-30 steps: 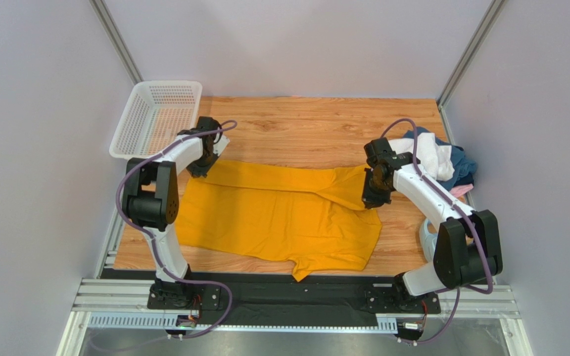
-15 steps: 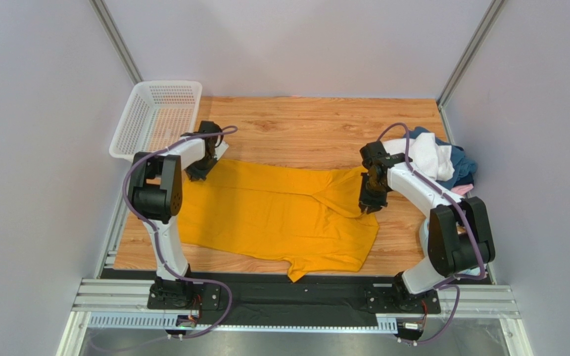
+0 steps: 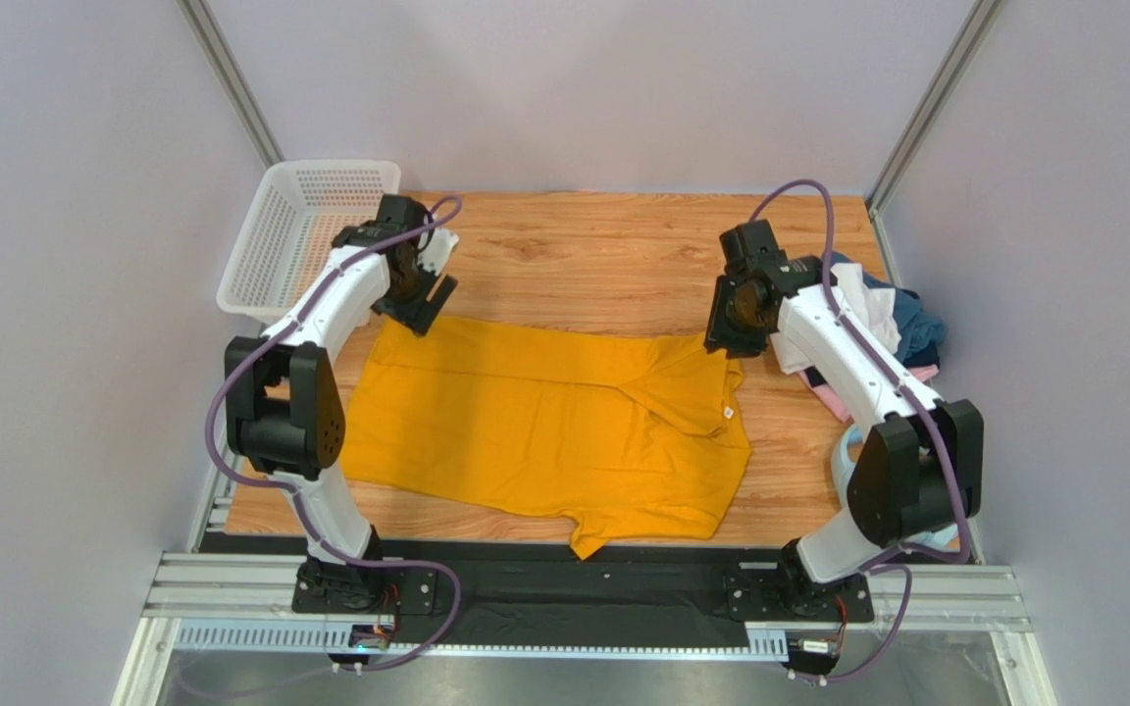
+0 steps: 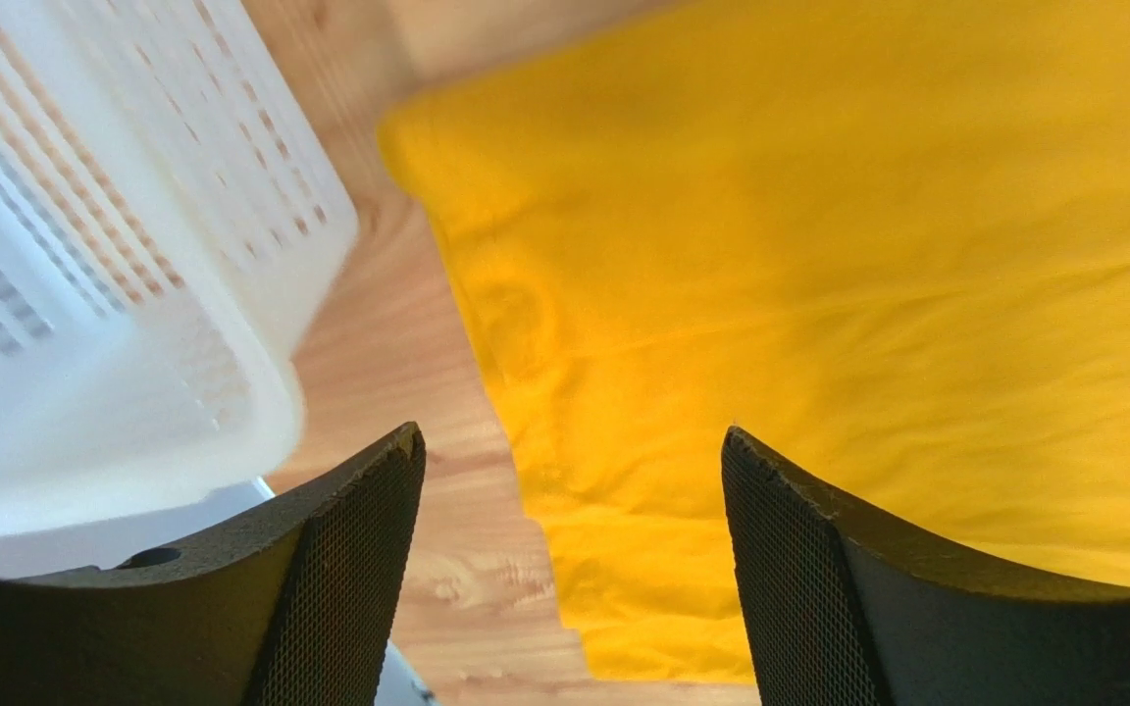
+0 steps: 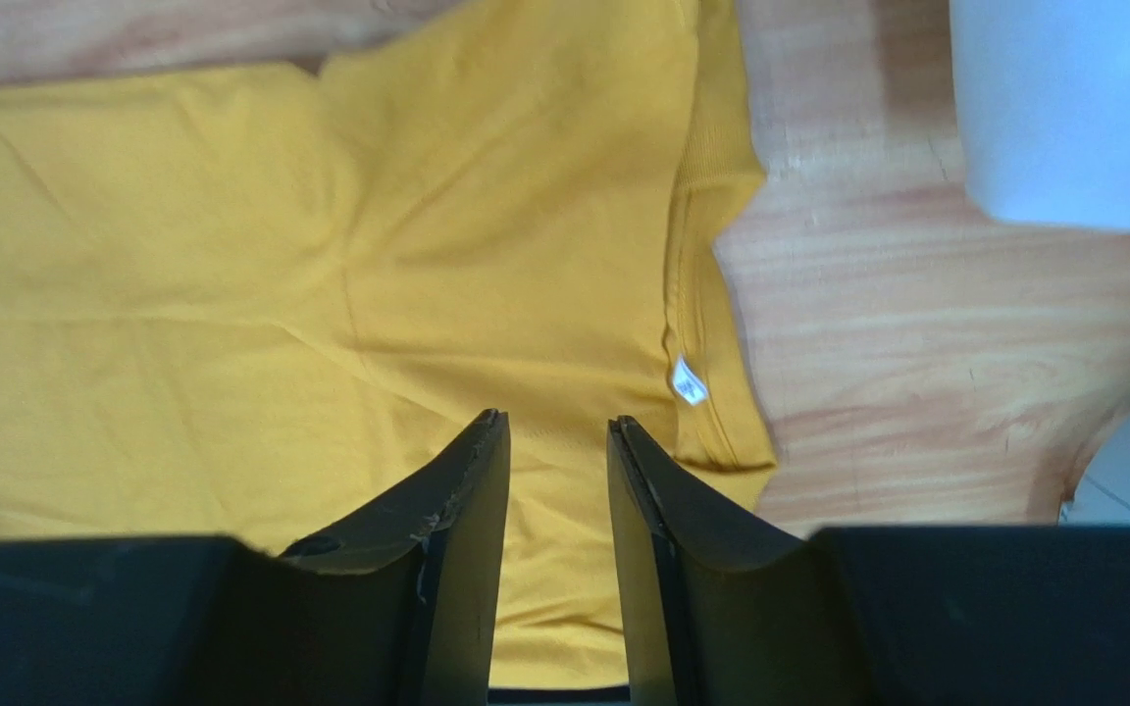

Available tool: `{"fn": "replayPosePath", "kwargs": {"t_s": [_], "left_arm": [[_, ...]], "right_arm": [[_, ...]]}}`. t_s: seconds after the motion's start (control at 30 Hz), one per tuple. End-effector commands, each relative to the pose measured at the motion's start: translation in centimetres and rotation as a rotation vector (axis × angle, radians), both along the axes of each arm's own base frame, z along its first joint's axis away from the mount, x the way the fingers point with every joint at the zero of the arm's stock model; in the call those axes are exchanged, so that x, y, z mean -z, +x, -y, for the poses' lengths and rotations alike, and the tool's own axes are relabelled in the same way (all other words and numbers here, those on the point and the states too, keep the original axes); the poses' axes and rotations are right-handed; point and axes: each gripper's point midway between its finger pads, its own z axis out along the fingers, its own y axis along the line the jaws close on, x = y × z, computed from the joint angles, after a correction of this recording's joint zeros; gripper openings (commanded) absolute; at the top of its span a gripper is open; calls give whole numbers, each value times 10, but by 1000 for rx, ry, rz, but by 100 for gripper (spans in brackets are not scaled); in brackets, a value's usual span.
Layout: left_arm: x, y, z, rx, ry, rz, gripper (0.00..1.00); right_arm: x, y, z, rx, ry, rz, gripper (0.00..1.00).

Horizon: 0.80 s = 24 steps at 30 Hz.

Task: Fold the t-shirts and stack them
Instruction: Fold the flattened tshirt in 1/3 of the way

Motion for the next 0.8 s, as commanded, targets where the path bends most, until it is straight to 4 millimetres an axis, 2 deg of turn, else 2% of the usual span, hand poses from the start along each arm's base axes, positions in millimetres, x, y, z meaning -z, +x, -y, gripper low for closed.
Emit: {"fn": "replayPosePath", "kwargs": {"t_s": [0.0,0.07,0.1,0.13,0.17,0.2,0.27,0.3,0.43,0.63,0.77], "left_arm": [[-40,16,66,84,-148,79,80],[-42,26,86,119,-165,79,79],[-27,30,94,129,-166,42,79],[-29,36,106,148,-175,48,78],[-24,39,111,152,-177,35,78],[-6,42,114,151,-166,-12,77],[3,49,117,155,-160,-31,75],[20,50,115,149,-136,-69,74],[54,42,101,138,-81,-143,71],[78,35,67,91,-33,-178,70],[83,37,52,69,-11,-174,69]], "right_arm": [[17,42,-5,8,-34,5,34],[39,52,-12,10,-26,-31,32],[43,56,-15,10,-13,-40,31],[49,58,-18,15,-8,-52,30],[62,61,-19,17,-7,-74,30],[67,61,-20,19,-6,-85,30],[82,61,-24,20,8,-116,30],[88,59,-25,22,13,-132,29],[105,56,-25,23,7,-167,28],[123,60,-19,37,-2,-189,28],[132,69,-12,59,-4,-196,27]]}}
